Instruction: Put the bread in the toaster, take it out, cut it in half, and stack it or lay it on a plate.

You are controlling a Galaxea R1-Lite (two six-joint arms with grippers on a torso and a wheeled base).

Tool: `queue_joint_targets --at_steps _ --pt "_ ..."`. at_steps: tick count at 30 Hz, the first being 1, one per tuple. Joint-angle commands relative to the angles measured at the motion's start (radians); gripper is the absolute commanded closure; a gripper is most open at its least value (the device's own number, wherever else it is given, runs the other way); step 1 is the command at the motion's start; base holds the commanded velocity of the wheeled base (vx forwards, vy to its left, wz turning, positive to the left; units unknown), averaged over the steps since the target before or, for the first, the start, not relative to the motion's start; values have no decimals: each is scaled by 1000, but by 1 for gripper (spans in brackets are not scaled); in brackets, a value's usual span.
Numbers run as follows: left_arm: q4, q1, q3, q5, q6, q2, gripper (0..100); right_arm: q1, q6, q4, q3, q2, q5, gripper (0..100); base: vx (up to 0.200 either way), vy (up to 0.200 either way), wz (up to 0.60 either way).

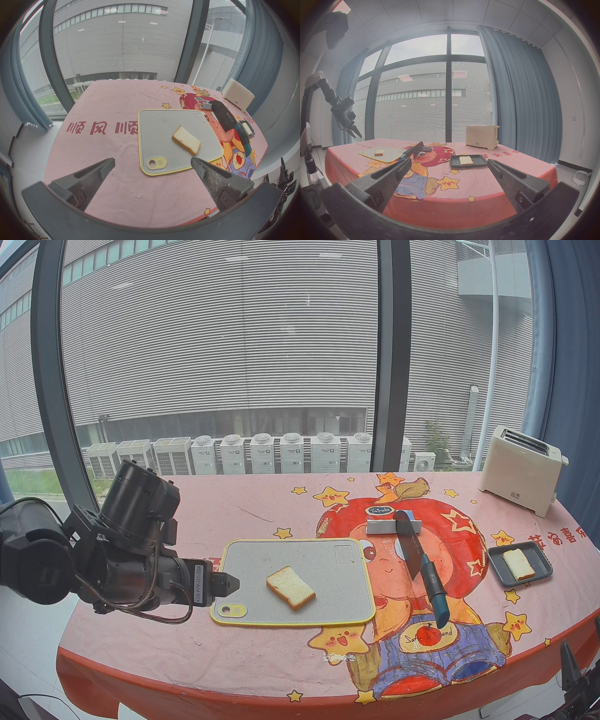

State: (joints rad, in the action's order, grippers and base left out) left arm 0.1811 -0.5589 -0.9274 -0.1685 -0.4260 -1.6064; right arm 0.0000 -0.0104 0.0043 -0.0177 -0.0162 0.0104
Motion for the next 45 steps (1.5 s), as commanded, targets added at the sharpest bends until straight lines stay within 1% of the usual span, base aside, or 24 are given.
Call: queue_joint_targets --at_steps 1,4,8,9,11,13,16,17,20,28,34,39,45 --pt "12 -10 -31 -3 -2 -56 0 0 0 0 18 16 0 0 0 0 0" --pt "47 -19 -77 -23 -7 -89 0 0 0 0 18 16 0 0 0 0 0" --pt "97 -47 -131 -62 -40 -125 0 0 0 -1 18 16 0 0 0 0 0" --pt "115 -64 -154 -69 -56 -144 0 0 0 0 18 16 0 0 0 0 0" --pt "144 -79 -188 -75 -77 -170 0 0 0 0 18 16 0 0 0 0 0" --pt "198 -82 -238 -75 -97 -202 0 0 0 0 18 16 0 0 0 0 0" --pt "259 -88 -292 -75 -116 -236 0 0 0 0 18 16 0 0 0 0 0" --pt "287 -91 -317 -75 -128 -251 0 0 0 -1 18 16 0 0 0 0 0" --pt "317 -93 -341 -74 -146 -270 0 0 0 0 18 16 0 0 0 0 0" --pt "304 -91 -352 -66 -148 -300 0 0 0 0 18 16 0 0 0 0 0" --pt "304 -87 -389 -62 -149 -333 0 0 0 0 18 16 0 0 0 0 0" --pt "317 -76 -438 -62 -142 -345 0 0 0 0 18 16 0 0 0 0 0" --pt "316 -67 -472 -66 -142 -405 0 0 0 0 18 16 0 0 0 0 0"
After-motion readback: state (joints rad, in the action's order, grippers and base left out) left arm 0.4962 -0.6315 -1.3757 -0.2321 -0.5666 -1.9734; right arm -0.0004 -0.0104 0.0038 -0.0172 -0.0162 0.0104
